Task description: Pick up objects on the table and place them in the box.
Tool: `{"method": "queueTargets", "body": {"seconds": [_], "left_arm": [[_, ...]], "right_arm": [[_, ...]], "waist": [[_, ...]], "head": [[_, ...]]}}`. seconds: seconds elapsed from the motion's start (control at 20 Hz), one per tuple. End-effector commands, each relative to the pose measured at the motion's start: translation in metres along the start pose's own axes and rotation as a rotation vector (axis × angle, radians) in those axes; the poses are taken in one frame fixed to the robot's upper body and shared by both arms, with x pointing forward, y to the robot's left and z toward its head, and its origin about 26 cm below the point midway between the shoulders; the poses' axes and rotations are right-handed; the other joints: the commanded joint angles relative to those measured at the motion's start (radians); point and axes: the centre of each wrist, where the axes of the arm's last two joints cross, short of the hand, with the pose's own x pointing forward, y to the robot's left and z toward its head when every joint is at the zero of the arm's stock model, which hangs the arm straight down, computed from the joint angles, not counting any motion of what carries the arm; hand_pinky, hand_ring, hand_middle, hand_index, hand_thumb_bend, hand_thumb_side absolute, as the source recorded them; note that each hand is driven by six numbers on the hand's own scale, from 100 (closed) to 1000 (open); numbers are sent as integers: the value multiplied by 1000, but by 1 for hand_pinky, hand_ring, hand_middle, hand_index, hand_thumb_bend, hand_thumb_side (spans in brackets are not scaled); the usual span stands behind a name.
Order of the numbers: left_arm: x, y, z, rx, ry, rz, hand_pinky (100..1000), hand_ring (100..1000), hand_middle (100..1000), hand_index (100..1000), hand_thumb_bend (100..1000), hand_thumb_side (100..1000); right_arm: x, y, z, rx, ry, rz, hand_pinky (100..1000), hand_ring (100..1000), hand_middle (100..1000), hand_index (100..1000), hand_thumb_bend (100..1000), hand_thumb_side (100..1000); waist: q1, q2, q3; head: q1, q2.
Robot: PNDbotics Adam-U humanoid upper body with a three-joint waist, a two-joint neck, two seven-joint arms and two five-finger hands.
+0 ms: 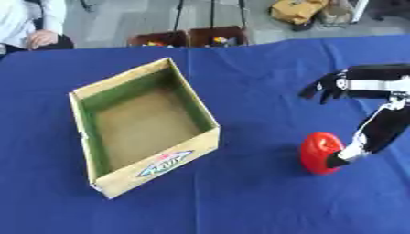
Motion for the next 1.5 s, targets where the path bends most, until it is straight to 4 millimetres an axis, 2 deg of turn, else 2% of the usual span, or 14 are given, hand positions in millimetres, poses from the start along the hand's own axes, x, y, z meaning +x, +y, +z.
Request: {"method": "queueTargets", "body": {"seconds": [0.05, 0.4, 0.85, 1.1, 1.5], "left_arm": [[5, 2, -8, -6, -34, -1, 639, 850, 830, 889, 100, 963], [5, 1, -7, -4, -30, 2, 638, 851, 828, 888, 100, 962], [5, 1, -6, -2, -24, 5, 636, 851, 827, 888, 100, 962], [5, 0, -5, -1, -20, 7, 635, 852, 827, 887, 100, 962], [5, 0, -5, 0, -19, 10, 635, 852, 826, 886, 100, 962]], "right_arm": [[-2, -2, 2, 35, 39, -31, 862, 837, 897, 990, 704, 318], [-13, 10, -12, 83, 71, -76, 849, 822, 891, 987, 663, 238], [-31, 13, -27, 102, 152, -96, 735, 825, 889, 976, 665, 246], [-41, 17, -32, 120, 172, -111, 735, 826, 888, 968, 662, 246], [-38, 25, -37, 157, 131, -117, 698, 792, 861, 922, 660, 219]], "waist": [[-13, -13, -1], [-11, -10, 0], [-8, -6, 4], [-7, -1, 6], [-6, 3, 5]], "head": [[-2, -11], [-6, -17], [-11, -20], [-11, -20], [-12, -20]]}}
